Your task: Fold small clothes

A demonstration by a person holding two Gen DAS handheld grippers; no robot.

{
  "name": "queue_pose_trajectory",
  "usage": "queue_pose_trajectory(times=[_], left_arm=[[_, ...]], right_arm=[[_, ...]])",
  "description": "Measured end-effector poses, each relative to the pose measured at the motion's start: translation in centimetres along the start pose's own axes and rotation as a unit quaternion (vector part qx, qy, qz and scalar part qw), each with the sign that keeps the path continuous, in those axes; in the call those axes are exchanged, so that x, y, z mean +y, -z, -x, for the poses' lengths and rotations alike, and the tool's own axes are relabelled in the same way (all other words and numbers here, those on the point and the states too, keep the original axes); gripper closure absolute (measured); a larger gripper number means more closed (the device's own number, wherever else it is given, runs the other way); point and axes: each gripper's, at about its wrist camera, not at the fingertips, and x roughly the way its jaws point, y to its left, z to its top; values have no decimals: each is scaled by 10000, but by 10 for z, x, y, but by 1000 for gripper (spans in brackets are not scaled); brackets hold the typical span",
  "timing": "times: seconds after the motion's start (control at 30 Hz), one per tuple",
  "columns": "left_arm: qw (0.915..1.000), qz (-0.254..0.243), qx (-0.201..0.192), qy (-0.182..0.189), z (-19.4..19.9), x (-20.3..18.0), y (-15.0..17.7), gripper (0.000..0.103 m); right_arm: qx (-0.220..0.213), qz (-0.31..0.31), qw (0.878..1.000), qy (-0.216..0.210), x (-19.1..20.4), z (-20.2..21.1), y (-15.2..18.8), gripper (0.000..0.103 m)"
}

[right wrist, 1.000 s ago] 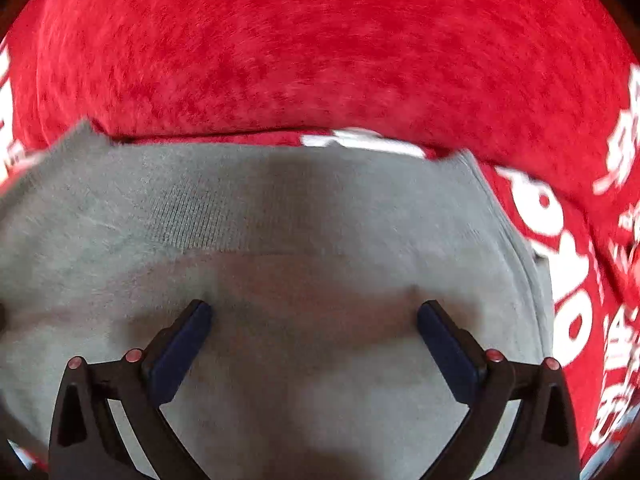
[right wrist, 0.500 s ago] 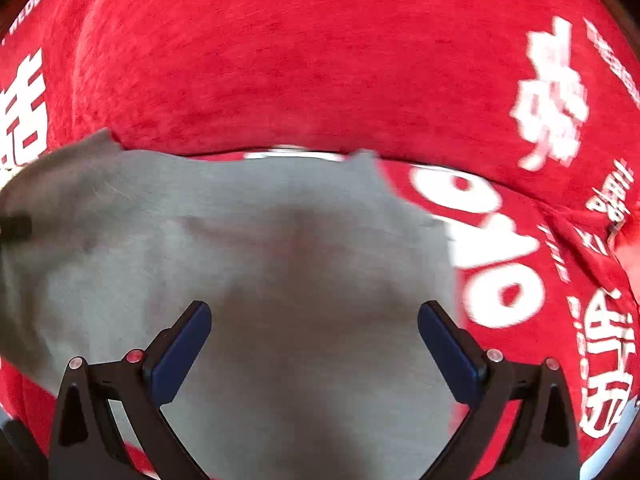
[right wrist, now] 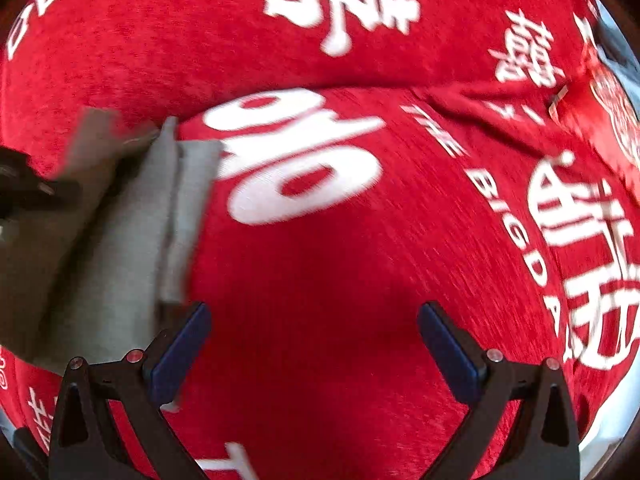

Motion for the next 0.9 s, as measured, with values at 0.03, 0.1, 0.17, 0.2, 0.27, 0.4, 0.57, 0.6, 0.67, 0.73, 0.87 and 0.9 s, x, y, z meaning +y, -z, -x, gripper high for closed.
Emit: queue_pose_trajectory(times=[0.03,0.1,0.17,0.2,0.27,0.4,0.57,0.6,0.67,0.73,0.87,0.9], left_arm=[[10000,-13,12,-49,-9,-7,2,89],[9994,-197,-231,-160,-12,-18,6,89],[9985,-422,-310,-153,-8,-25,9,85],[9984,-486,-270,-96,-5,-25,10,72],[9980,-548,-154,286,4,-22,10,45],[9937,-439,-448,933,50,0,16,35],[9882,-239,-1013,1126,90,62,37,35],[9896,-170,-1070,951,87,72,39,35],[9932,5,-986,612,73,96,45,35],[9947,176,-817,599,59,111,51,35],[9918,496,-762,896,44,120,69,35],[9920,453,-802,861,42,114,71,35]], right_arm=[[8,-23,10000,-4,-3,0,3,0],[8,-22,10000,-8,-6,-2,5,0],[14,1,10000,-35,-8,-3,7,0],[7,16,10000,-74,-7,-2,8,0],[-42,47,9999,-146,-6,3,8,0],[-184,154,9989,-392,-1,18,3,0],[-329,137,9917,-1235,4,42,-9,0],[-328,115,9891,-1430,6,43,-14,0],[-314,73,9816,-1884,15,43,-27,1],[-191,123,9735,-2274,29,36,-44,6],[380,344,9550,-2922,64,7,-78,29],[517,387,9557,-2870,72,-2,-84,29]])
